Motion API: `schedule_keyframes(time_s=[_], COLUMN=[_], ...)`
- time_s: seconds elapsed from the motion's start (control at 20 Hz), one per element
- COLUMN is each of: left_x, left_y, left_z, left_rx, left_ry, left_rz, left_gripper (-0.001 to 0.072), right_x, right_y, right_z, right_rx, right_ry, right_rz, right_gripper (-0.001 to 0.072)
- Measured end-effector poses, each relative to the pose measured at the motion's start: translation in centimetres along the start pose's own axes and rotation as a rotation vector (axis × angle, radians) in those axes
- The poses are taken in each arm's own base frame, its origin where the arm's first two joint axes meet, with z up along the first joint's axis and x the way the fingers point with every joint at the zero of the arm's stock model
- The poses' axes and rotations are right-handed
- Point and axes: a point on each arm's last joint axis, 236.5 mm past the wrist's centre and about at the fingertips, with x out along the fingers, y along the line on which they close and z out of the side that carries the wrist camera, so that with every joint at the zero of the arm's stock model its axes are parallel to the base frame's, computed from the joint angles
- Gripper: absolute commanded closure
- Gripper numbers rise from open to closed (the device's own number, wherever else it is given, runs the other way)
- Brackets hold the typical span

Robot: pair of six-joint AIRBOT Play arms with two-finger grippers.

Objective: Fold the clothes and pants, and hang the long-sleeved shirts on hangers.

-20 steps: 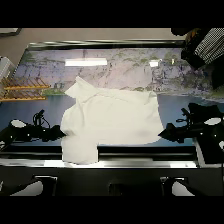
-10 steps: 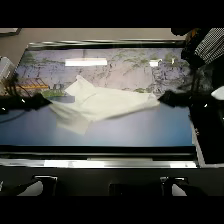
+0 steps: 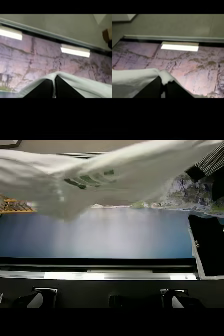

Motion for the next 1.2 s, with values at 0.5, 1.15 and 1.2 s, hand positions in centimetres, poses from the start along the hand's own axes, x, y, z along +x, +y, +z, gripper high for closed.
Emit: schedule_keyframes(time_s=[0.5, 1.15, 1.2], left_x=[-3.6, 32.0, 33.5], left_y=[4.7, 13.9, 14.2], left_z=[1.1, -28.2, -29.9], left_rx=[-0.013, 0.048, 0.057], left_ry=[-0.072, 0.685, 0.701], left_rz=[0.251, 0.176, 0.171], left_gripper=[0.0688, 0.0688, 0.0688], right_x=[-2.5, 23.3, 24.4], right_y=[-3.2, -22.8, -23.7], right_z=[0.2, -30.0, -31.8], right_rx=[0.213, 0.464, 0.463], right_ry=[-0.013, 0.804, 0.817], right_rz=[-0.193, -0.328, -0.330], right_gripper=[0.0683, 0.0683, 0.0683])
